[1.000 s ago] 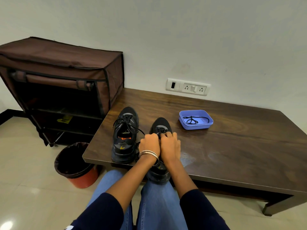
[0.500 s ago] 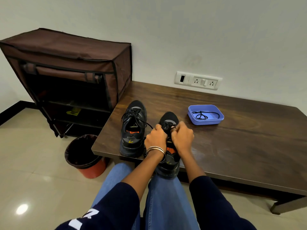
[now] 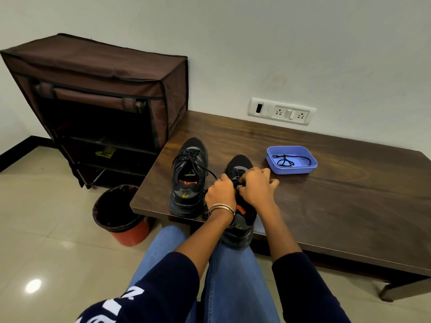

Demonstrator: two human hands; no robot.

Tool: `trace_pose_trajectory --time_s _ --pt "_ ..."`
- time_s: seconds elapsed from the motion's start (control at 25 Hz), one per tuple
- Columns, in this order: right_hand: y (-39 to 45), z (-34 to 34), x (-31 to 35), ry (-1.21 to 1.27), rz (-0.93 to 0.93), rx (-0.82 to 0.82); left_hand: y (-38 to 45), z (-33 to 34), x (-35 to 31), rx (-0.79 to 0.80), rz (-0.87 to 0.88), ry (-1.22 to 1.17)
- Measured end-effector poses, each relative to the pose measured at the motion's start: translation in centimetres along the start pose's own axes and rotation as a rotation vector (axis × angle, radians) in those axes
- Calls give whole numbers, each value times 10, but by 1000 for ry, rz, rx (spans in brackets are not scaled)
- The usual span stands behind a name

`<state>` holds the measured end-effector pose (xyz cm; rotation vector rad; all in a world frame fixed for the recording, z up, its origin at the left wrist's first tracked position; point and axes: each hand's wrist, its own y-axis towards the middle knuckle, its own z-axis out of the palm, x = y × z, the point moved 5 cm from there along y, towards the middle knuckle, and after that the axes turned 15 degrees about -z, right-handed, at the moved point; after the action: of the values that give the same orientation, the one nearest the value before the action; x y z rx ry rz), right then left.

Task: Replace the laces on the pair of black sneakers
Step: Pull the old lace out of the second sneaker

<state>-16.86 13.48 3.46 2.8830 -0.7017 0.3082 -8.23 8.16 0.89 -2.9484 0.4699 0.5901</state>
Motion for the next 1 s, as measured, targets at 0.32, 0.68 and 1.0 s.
trace_pose_trajectory --time_s 0.32,0.68,1.0 --pt "-31 -9 -20 1184 372 -554 -2 2 2 26 -47 -64" --pt "-17 -14 -9 220 101 -317 -3 2 5 40 -79 -107" --pt "-18 2 -7 307 107 -212 -4 0 7 49 -106 -152"
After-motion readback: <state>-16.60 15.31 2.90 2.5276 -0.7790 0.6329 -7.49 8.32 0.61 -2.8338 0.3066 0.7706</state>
